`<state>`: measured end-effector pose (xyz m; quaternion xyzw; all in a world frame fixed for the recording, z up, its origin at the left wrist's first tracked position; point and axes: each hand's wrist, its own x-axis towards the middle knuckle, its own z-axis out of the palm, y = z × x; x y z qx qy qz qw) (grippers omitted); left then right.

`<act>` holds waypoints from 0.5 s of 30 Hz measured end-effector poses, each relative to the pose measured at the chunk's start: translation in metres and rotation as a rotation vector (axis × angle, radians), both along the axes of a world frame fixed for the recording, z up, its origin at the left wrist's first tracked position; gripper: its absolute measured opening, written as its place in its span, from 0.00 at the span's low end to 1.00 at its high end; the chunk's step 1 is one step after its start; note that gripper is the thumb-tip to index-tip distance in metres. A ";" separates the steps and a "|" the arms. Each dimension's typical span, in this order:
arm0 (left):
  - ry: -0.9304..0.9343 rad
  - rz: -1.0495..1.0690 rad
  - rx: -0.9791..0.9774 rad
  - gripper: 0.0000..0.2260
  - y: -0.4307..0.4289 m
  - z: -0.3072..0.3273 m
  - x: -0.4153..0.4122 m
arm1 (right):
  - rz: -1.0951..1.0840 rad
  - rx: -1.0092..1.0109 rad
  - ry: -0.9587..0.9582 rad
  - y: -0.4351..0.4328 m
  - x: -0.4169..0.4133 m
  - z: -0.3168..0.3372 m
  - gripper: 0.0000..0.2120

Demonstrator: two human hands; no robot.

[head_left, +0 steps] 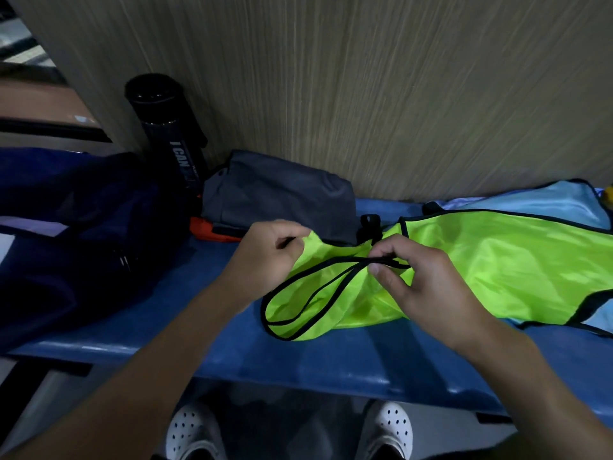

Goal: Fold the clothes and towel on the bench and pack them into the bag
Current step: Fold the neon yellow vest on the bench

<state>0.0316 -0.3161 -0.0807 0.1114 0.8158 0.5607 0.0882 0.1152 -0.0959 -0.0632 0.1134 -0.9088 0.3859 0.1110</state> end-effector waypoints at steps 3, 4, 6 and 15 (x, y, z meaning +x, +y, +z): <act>-0.043 -0.043 0.142 0.13 -0.001 0.007 0.003 | -0.008 -0.006 0.001 0.000 0.000 -0.001 0.05; -0.066 -0.059 0.182 0.13 -0.001 0.008 0.004 | -0.008 -0.009 0.009 -0.001 0.000 -0.001 0.05; -0.137 -0.073 0.267 0.13 -0.001 0.008 0.003 | -0.004 -0.016 0.025 -0.002 -0.001 0.000 0.04; -0.338 -0.233 0.209 0.09 0.003 0.010 0.001 | 0.031 -0.017 0.055 -0.009 -0.007 0.004 0.06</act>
